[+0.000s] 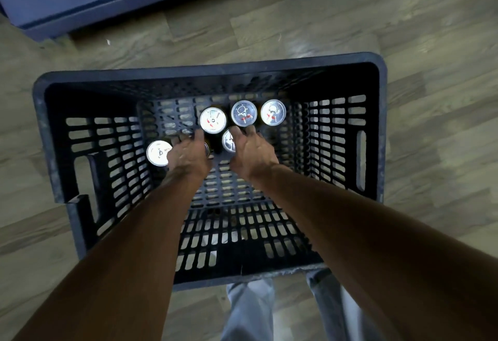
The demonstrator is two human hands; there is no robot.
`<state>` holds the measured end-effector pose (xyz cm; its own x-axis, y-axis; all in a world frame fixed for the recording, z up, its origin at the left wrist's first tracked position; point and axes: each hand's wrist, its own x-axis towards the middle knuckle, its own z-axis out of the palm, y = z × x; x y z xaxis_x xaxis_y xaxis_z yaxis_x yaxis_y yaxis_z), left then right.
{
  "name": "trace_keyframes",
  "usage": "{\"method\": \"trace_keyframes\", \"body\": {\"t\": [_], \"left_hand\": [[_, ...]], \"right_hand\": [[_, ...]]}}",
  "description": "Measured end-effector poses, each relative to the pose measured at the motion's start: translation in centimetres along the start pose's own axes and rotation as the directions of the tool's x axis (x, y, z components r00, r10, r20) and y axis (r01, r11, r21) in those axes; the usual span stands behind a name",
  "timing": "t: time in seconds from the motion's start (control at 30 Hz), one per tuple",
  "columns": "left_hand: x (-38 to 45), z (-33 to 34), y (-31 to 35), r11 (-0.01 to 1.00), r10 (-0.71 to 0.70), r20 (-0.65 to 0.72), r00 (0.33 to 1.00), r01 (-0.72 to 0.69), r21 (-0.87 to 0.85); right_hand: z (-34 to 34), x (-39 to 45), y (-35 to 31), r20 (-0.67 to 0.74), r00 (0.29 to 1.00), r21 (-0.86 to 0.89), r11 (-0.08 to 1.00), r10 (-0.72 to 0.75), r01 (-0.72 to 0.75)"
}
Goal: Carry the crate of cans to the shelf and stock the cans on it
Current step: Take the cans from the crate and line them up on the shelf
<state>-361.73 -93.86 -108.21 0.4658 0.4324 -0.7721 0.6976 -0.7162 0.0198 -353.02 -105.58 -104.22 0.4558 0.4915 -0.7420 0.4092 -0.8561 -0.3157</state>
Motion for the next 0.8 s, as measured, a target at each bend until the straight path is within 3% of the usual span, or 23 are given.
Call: {"method": "trace_keyframes", "body": {"t": [0.17, 0.27, 0.33, 0.4, 0.5, 0.6, 0.7, 0.8], "left_hand": [[-1.1, -0.9, -0.3, 0.993, 0.045, -0.118, 0.992, -0.057, -0.101], [-3.0, -2.7, -0.8, 0.957, -0.004, -0.071, 0.997, -0.017, -0.291], [-4.4, -4.7, -1.6, 0.838, 0.023, 0.110, 0.994, 0.041, -0.544], [-5.4, -8.0, -2.1, 0.743, 0.112, 0.247, 0.963, 0.084, -0.664], [-6.7, -13.9, -1.7, 0.664, 0.173, 0.209, 0.962, 0.042, -0.747], [-9.5, -20.3, -0.6, 0.512, 0.132, 0.078, 0.988, 0.000, -0.859], [-13.5, -26.9, 0.3, 0.444, 0.062, -0.029, 0.998, -0.053, -0.895], [-17.3, -33.2, 0.8, 0.409, 0.061, -0.011, 0.998, -0.035, -0.912]], "right_hand": [[-1.3, 0.0, 0.6, -0.044, 0.998, -0.025, 0.999, -0.039, 0.038], [-2.8, -0.9, 0.2, -0.056, 0.998, 0.010, 1.000, -0.023, 0.024], [-3.9, -2.0, -0.7, -0.008, 1.000, 0.094, 0.996, 0.006, -0.005], [-6.0, -3.1, -2.3, 0.127, 0.991, 0.209, 0.978, -0.041, 0.013], [-10.1, -4.3, -5.9, 0.265, 0.955, 0.294, 0.954, -0.137, 0.055], [-15.3, -5.4, -9.1, 0.135, 0.982, 0.346, 0.935, -0.134, 0.080], [-21.4, -7.4, -10.9, 0.095, 0.988, 0.575, 0.817, -0.124, 0.047], [-27.2, -11.3, -12.6, 0.200, 0.970, 0.827, 0.555, -0.140, -0.090]]}}
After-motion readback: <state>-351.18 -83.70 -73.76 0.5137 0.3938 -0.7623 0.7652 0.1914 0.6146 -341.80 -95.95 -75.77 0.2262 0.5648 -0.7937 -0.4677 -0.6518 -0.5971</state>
